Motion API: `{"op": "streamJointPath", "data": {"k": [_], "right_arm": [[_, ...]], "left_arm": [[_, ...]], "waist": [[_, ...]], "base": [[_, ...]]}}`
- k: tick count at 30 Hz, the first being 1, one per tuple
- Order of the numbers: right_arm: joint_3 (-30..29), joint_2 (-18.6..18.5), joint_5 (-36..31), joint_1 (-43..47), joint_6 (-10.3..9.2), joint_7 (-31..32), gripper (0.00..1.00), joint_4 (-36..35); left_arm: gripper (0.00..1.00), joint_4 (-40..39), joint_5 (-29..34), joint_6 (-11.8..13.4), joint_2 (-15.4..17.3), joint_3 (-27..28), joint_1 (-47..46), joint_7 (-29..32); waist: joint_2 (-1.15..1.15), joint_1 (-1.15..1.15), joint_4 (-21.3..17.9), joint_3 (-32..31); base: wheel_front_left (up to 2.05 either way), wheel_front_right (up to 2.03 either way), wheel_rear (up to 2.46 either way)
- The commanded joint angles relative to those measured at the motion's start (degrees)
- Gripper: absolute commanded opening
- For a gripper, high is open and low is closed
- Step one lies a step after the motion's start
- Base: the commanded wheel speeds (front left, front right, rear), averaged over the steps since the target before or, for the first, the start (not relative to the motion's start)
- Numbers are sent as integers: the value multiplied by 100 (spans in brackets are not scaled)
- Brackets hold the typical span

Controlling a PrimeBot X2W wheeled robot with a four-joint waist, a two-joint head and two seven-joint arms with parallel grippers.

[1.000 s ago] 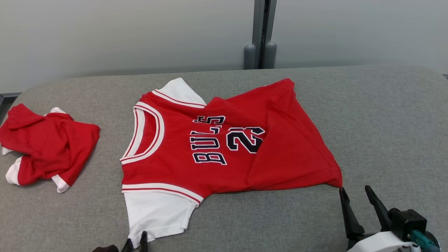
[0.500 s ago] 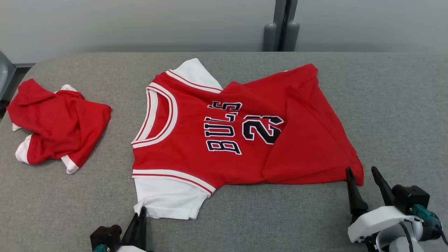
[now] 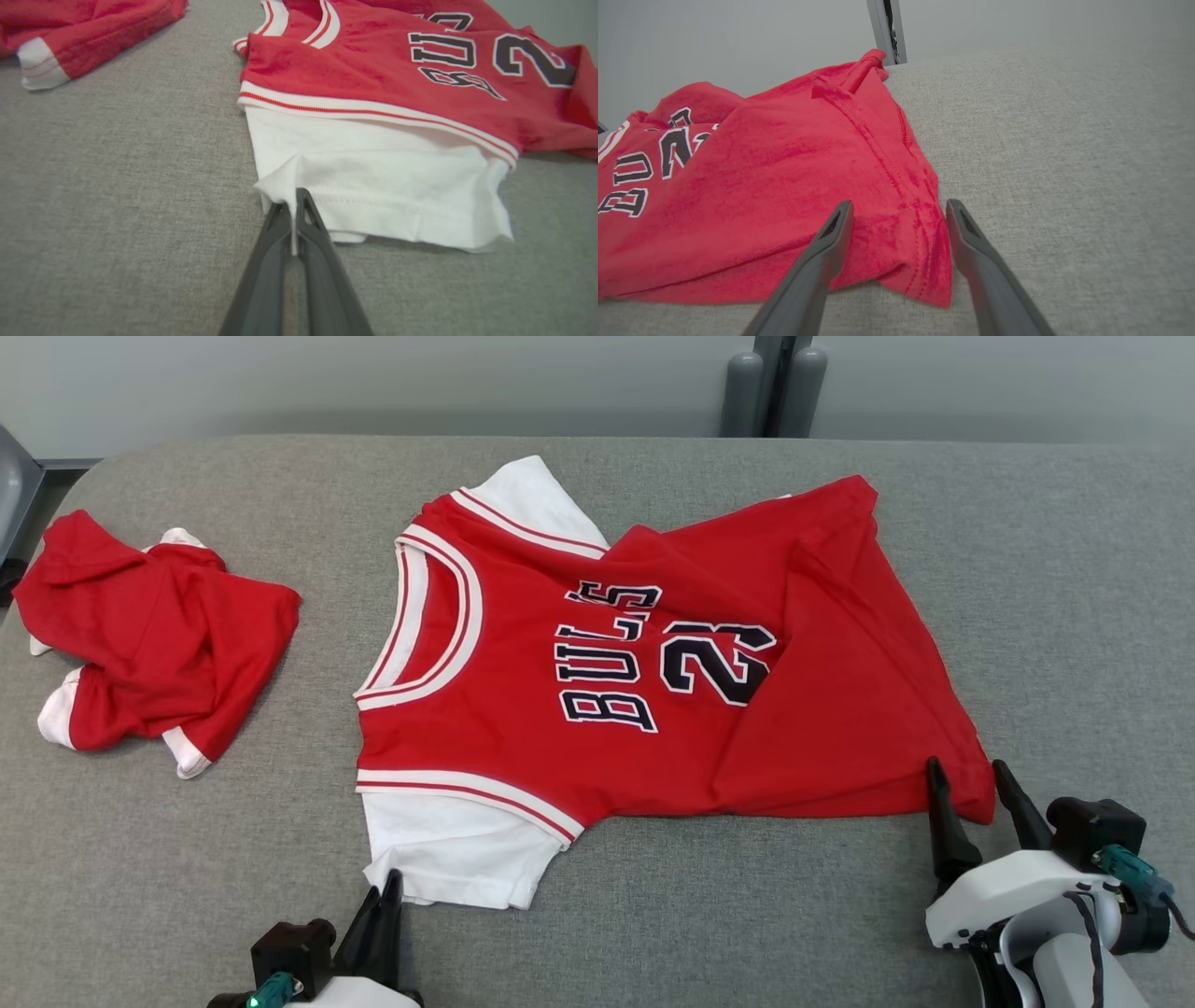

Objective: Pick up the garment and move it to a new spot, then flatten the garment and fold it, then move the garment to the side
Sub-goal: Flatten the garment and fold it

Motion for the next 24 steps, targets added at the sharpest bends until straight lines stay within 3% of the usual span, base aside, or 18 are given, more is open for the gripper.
{"op": "streamJointPath", "data": {"k": [1, 22, 23, 24], "right_arm": [[54, -33, 31, -81, 0, -27, 100, 21], [58, -38, 300, -166, 0, -27, 100, 281], [80, -36, 324, -167, 0, -27, 90, 285], [92, -37, 355, -171, 0, -27, 64, 268]], "left_arm": [[0, -26, 2, 19, 24, 6, -104, -2], [0, -15, 37, 22, 24, -1, -69, -2], [0, -18, 41, 22, 24, -3, -66, -2], [0, -23, 33, 22, 25, -3, -67, -2]], "waist": [[0, 0, -2, 5], [0, 0, 34, -29], [0, 0, 31, -31], [0, 0, 28, -29]], "base": [[0, 0, 0], [0, 0, 0], [0, 0, 0], [0, 0, 0]]}}
